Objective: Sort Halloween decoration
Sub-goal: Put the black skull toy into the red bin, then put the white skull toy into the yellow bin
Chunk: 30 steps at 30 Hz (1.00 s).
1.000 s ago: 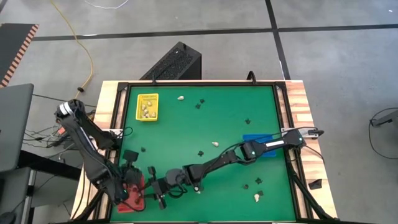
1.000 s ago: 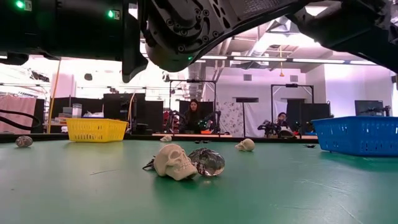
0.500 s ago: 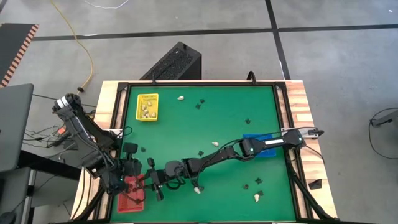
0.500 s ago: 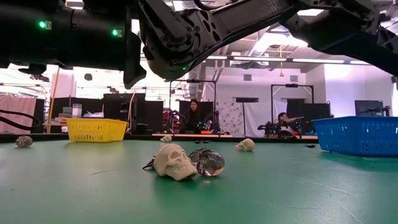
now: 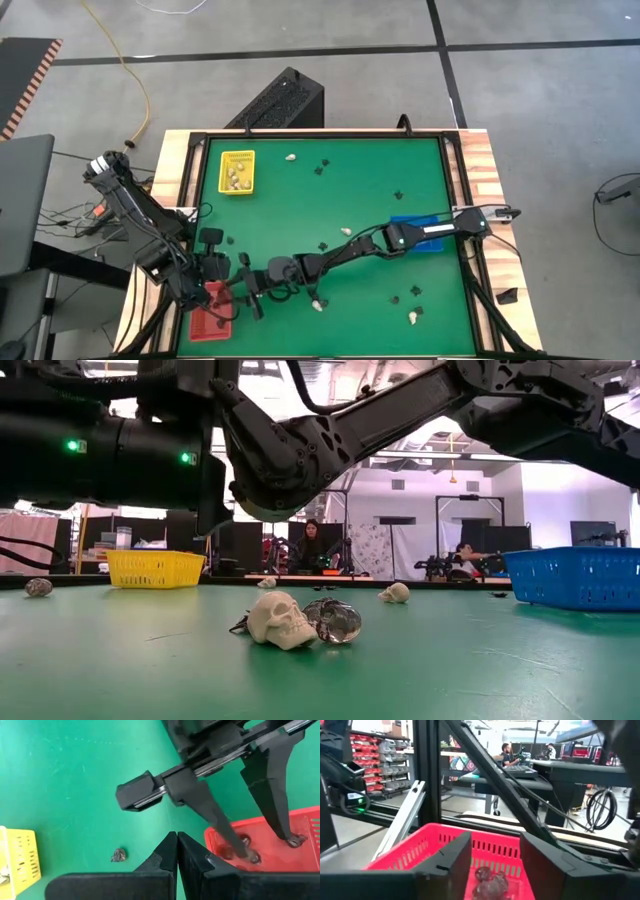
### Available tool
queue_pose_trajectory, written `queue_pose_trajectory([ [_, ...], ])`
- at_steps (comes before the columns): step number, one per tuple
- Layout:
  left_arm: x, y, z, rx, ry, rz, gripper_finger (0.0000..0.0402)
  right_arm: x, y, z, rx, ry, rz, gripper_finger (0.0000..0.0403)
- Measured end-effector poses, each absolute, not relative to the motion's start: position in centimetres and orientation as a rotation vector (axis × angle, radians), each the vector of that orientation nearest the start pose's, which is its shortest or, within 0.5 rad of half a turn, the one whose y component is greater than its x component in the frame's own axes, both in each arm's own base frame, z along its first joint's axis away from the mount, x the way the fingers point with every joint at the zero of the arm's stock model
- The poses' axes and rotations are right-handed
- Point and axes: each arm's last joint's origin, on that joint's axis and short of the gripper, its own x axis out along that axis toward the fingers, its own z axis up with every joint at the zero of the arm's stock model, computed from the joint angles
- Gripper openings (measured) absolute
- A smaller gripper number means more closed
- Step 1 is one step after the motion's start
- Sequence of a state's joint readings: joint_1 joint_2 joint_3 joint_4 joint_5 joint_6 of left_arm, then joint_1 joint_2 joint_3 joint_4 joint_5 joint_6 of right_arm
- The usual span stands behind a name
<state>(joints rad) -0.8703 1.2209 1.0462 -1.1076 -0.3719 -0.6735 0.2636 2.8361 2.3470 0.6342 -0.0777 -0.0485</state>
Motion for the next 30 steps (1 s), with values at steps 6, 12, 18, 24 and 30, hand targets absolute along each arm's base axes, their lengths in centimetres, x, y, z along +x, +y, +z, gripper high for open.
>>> queue_pose_trajectory([
  [6, 14.2, -15.2, 27.7, 0.151, 1.105, -0.054, 0.0, 59.0, 16.3, 13.5, -0.037, -0.143, 0.346, 0.0241],
  [12, 14.8, -15.7, 28.0, 0.221, 0.977, -0.063, 0.0, 58.2, 17.1, 17.2, -0.068, 0.088, 0.409, 0.0242],
  [18, 16.0, -16.4, 29.0, 0.461, 0.737, -0.086, 0.0, 54.5, 16.3, 22.0, -0.097, 0.557, 0.419, 0.0239],
  [24, 17.0, -16.5, 30.3, 0.584, 0.584, -0.083, 0.0, 48.6, 14.1, 28.2, -0.116, 0.905, 0.325, 0.0239],
  [30, 16.5, -15.0, 31.1, 0.607, 0.512, -0.156, 0.0, 43.6, 11.2, 31.0, -0.135, 1.213, 0.113, 0.0239],
])
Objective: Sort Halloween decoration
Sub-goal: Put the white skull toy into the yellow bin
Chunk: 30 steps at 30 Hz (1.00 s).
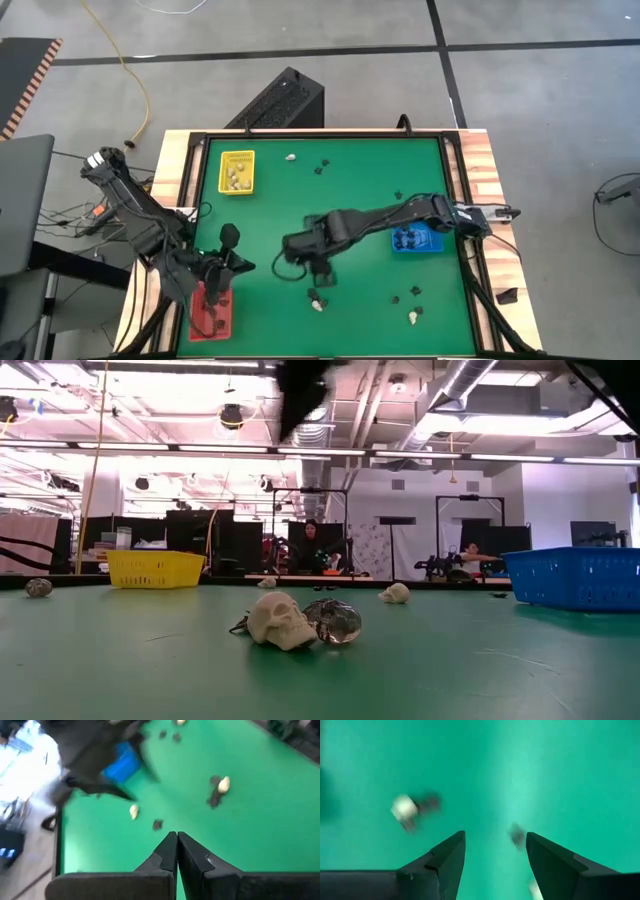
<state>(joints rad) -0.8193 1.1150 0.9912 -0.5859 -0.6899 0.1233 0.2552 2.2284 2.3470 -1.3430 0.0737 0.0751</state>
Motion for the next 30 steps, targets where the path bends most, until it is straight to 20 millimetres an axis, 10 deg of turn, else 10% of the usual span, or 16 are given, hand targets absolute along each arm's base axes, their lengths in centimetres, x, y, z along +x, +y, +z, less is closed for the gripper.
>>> queue_pose_trajectory([
  [14, 16.5, -5.9, 23.6, 0.369, 0.082, -0.101, 0.0, 36.1, 3.9, 29.3, -0.138, 1.513, -0.147, 0.024],
  [21, 18.4, -1.6, 22.4, 0.356, 0.176, 0.099, 0.0007, 31.8, 3.2, 26.3, 0.011, 1.201, -0.196, 0.024],
  [30, 19.8, 2.2, 21.2, 0.256, 0.21, 0.093, 0.0077, 31.3, 4.7, 19.1, 0.18, 0.836, -0.201, 0.024],
])
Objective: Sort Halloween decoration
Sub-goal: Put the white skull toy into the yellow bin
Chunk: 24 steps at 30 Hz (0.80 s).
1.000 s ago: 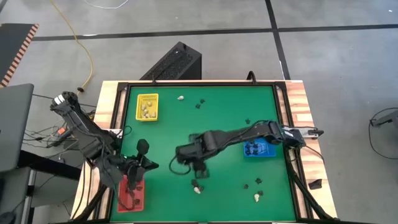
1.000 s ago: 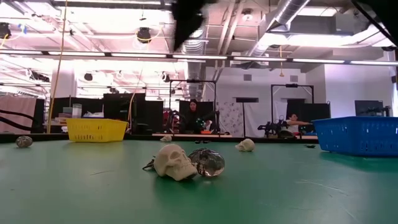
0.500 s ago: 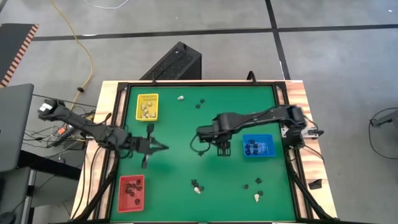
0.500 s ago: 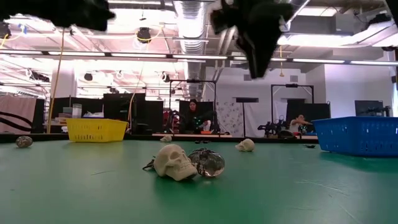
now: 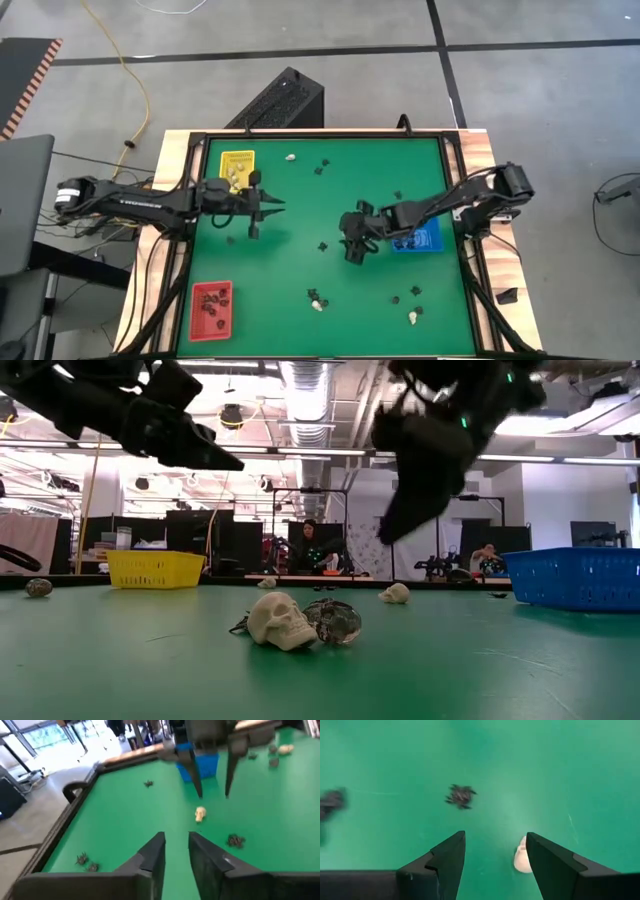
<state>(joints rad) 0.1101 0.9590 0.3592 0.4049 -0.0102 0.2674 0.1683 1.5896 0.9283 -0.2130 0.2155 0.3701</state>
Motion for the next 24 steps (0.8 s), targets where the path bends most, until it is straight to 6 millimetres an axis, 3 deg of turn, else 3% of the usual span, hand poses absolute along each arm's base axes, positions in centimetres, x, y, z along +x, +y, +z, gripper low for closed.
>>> queue_pose_trajectory([
  [6, 19.8, 3.3, 22.2, 0.259, 0.112, 0.156, 0.0119, 31.5, 5.4, 17.3, 0.034, 0.815, -0.421, 0.024],
  [9, 19.5, 4.0, 22.1, 0.257, 0.09, 0.176, 0.0129, 31.5, 5.6, 16.6, 0.008, 0.838, -0.449, 0.024],
  [16, 17.7, 5.0, 20.5, 0.216, -0.08, 0.169, 0.0133, 31.4, 6.1, 13.7, 0.072, 0.855, -0.485, 0.024],
  [24, 17.4, 5.0, 20.3, 0.211, -0.074, 0.168, 0.0133, 30.8, 6.5, 10.7, 0.175, 0.752, -0.526, 0.0228],
])
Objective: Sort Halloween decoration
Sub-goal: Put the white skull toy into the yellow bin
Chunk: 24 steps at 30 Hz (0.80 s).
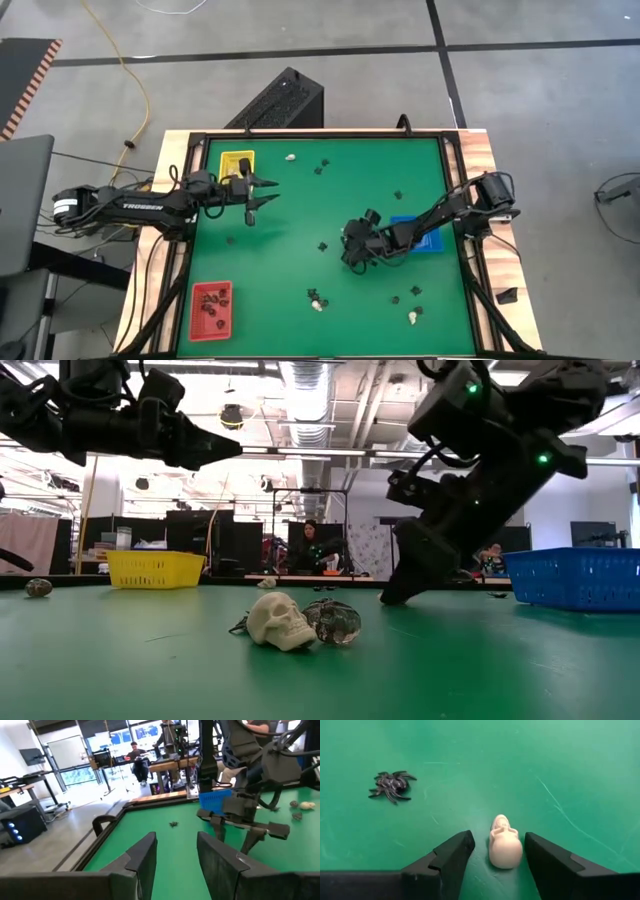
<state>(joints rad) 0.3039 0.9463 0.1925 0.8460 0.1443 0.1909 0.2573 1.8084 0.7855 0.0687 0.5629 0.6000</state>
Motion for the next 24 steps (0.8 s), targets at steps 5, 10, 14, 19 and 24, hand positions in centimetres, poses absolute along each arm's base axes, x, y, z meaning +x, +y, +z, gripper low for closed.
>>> queue_pose_trajectory([
  [5, 17.4, 5.0, 20.3, 0.221, -0.078, 0.168, 0.0133, 30.6, 6.5, 10.8, 0.183, 0.747, -0.536, 0.0176],
  [10, 16.6, 4.9, 21.0, 0.256, -0.089, 0.192, 0.0133, 30.6, 6.2, 11.7, 0.165, 0.739, -0.526, 0.011],
  [14, 15.4, 5.0, 21.6, 0.249, -0.081, 0.246, 0.0133, 31.4, 5.8, 13.0, 0.128, 0.71, -0.502, 0.0109],
  [19, 13.8, 4.9, 22.4, 0.213, -0.112, 0.277, 0.0133, 34.3, 4.4, 16.4, 0.075, 0.525, -0.461, 0.0112],
  [24, 12.7, 4.6, 23.0, 0.168, -0.153, 0.313, 0.0132, 37.7, 0.8, 20.8, 0.04, 0.278, -0.378, 0.0124],
])
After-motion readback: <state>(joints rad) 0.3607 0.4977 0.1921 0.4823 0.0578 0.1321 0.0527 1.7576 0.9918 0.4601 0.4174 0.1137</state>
